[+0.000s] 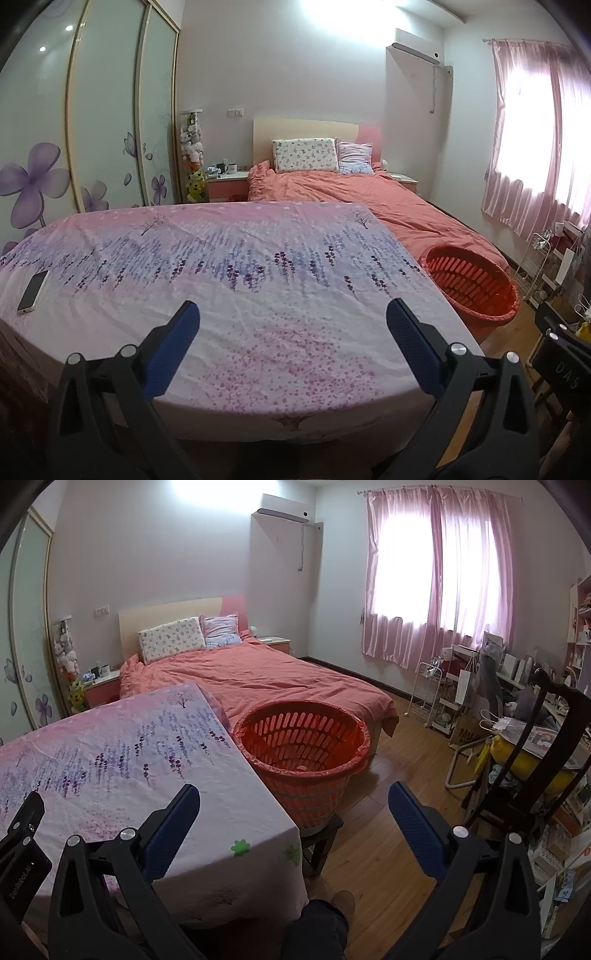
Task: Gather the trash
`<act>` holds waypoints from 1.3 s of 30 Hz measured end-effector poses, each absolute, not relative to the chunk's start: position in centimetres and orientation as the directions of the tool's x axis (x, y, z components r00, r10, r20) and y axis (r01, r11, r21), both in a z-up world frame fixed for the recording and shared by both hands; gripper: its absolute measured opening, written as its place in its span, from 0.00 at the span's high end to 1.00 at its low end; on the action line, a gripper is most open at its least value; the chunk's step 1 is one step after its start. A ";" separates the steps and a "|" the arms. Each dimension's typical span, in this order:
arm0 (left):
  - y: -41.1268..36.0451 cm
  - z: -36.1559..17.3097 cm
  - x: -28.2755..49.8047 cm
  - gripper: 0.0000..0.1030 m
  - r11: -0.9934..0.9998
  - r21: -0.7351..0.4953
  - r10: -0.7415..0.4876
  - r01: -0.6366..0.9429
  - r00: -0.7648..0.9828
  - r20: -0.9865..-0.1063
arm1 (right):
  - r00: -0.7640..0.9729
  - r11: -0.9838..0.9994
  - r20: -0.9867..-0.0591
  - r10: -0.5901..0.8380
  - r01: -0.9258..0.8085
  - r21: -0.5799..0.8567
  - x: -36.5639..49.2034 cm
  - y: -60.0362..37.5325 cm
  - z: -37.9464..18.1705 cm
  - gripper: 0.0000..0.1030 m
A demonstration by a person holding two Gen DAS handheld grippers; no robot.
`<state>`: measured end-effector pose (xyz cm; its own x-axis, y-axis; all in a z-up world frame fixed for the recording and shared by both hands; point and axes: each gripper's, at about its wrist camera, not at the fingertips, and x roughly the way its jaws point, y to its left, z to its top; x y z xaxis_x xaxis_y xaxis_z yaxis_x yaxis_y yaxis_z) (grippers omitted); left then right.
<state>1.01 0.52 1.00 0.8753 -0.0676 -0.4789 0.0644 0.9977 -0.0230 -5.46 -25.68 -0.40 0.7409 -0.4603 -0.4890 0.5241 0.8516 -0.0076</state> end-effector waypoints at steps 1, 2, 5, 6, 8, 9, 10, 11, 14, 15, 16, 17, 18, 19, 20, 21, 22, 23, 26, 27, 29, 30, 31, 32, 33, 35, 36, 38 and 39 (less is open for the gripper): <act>0.4 1.0 1.0 0.04 0.998 -0.021 -0.068 0.066 0.876 -0.478 | 0.741 0.851 -0.489 -0.460 0.524 -0.007 -5.5 -25.7 -0.4 0.02; 0.3 1.1 0.9 0.04 0.998 -0.017 -0.067 0.067 0.876 -0.477 | 0.741 0.851 -0.488 -0.462 0.526 -0.006 -5.5 -25.7 -0.4 0.02; -0.1 1.1 0.8 0.04 0.998 -0.004 -0.062 0.069 0.878 -0.475 | 0.741 0.849 -0.488 -0.461 0.528 0.000 -5.6 -25.8 -0.2 0.02; -0.2 1.2 0.8 0.04 0.998 -0.001 -0.062 0.070 0.878 -0.475 | 0.741 0.849 -0.488 -0.461 0.528 0.001 -5.5 -25.9 -0.1 0.02; -0.3 1.2 0.8 0.04 0.997 0.001 -0.062 0.071 0.878 -0.476 | 0.741 0.848 -0.488 -0.461 0.529 0.003 -5.6 -26.0 0.0 0.02; -0.4 1.2 0.8 0.04 0.998 0.002 -0.061 0.070 0.878 -0.475 | 0.742 0.849 -0.487 -0.461 0.529 0.003 -5.6 -25.9 0.0 0.02; -0.5 1.2 0.8 0.04 0.997 0.004 -0.061 0.071 0.878 -0.475 | 0.742 0.849 -0.488 -0.460 0.528 0.004 -5.6 -26.0 0.0 0.02; -0.5 1.2 0.8 0.04 0.997 0.003 -0.061 0.071 0.877 -0.476 | 0.744 0.850 -0.488 -0.457 0.527 0.007 -5.6 -26.0 0.1 0.02; -0.6 1.3 0.9 0.04 0.997 0.003 -0.064 0.075 0.876 -0.478 | 0.745 0.850 -0.488 -0.455 0.527 0.012 -5.7 -26.2 0.1 0.02; -0.7 1.3 0.9 0.04 0.997 0.003 -0.066 0.077 0.876 -0.478 | 0.746 0.849 -0.487 -0.455 0.528 0.014 -5.7 -26.2 0.1 0.02; -0.8 1.3 0.9 0.04 0.997 0.004 -0.068 0.080 0.876 -0.478 | 0.746 0.849 -0.487 -0.455 0.528 0.016 -5.8 -26.3 0.1 0.02; -0.9 1.3 0.9 0.04 0.997 0.005 -0.069 0.082 0.876 -0.478 | 0.746 0.848 -0.486 -0.455 0.529 0.017 -5.8 -26.3 0.1 0.02; -1.0 1.3 0.9 0.04 0.996 0.007 -0.070 0.084 0.876 -0.478 | 0.745 0.847 -0.486 -0.456 0.531 0.019 -5.8 -26.4 0.1 0.02; -1.2 1.3 0.9 0.04 0.996 0.008 -0.071 0.086 0.875 -0.478 | 0.745 0.847 -0.487 -0.456 0.532 0.021 -5.9 -26.5 0.2 0.02; -1.2 1.3 0.9 0.04 0.996 0.009 -0.072 0.087 0.875 -0.479 | 0.745 0.846 -0.487 -0.456 0.533 0.023 -5.9 -26.6 0.1 0.02; -1.3 1.3 0.9 0.04 0.996 0.011 -0.072 0.088 0.875 -0.479 | 0.744 0.846 -0.489 -0.455 0.533 0.025 -5.8 -26.7 0.1 0.02; -1.3 1.4 0.9 0.04 0.996 0.012 -0.071 0.087 0.875 -0.479 | 0.745 0.846 -0.490 -0.454 0.532 0.026 -5.8 -26.7 0.1 0.02; -1.4 1.4 0.9 0.04 0.996 0.013 -0.070 0.087 0.875 -0.479 | 0.745 0.847 -0.491 -0.452 0.531 0.027 -5.8 -26.7 0.1 0.02; -1.3 1.3 1.0 0.04 0.997 0.014 -0.062 0.079 0.875 -0.479 | 0.748 0.849 -0.490 -0.449 0.528 0.027 -5.8 -26.7 0.1 0.02; -1.2 1.3 1.0 0.04 0.997 0.013 -0.060 0.076 0.875 -0.480 | 0.748 0.850 -0.490 -0.448 0.526 0.028 -5.8 -26.7 0.0 0.02; -1.0 1.4 1.2 0.04 0.997 0.011 -0.058 0.072 0.875 -0.481 | 0.750 0.851 -0.489 -0.445 0.524 0.030 -5.8 -26.7 0.0 0.02; -1.0 1.4 1.2 0.04 0.998 0.010 -0.057 0.070 0.875 -0.481 | 0.751 0.852 -0.489 -0.444 0.523 0.031 -5.7 -26.7 0.0 0.02; -0.9 1.4 1.3 0.04 0.998 0.009 -0.056 0.069 0.875 -0.482 | 0.752 0.852 -0.489 -0.443 0.522 0.031 -5.7 -26.7 -0.1 0.02; -0.9 1.4 1.3 0.04 0.998 0.009 -0.055 0.068 0.874 -0.482 | 0.752 0.853 -0.489 -0.441 0.521 0.032 -5.7 -26.7 -0.1 0.02; -0.9 1.4 1.4 0.04 0.998 0.009 -0.055 0.068 0.874 -0.483 | 0.753 0.854 -0.491 -0.438 0.520 0.035 -5.8 -26.8 -0.1 0.02; -0.9 1.4 1.3 0.04 0.998 0.010 -0.053 0.066 0.874 -0.484 | 0.754 0.855 -0.494 -0.434 0.518 0.039 -5.7 -26.8 -0.1 0.02; -0.9 1.4 1.3 0.04 0.998 0.010 -0.053 0.066 0.874 -0.483 | 0.753 0.855 -0.495 -0.433 0.517 0.039 -5.7 -26.8 -0.1 0.02; -0.9 1.4 1.3 0.04 0.998 0.011 -0.052 0.065 0.874 -0.483 | 0.754 0.855 -0.495 -0.433 0.517 0.039 -5.7 -26.8 -0.1 0.02; -0.9 1.4 1.3 0.04 0.998 0.012 -0.051 0.065 0.874 -0.483 | 0.754 0.855 -0.494 -0.434 0.517 0.039 -5.7 -26.8 -0.1 0.02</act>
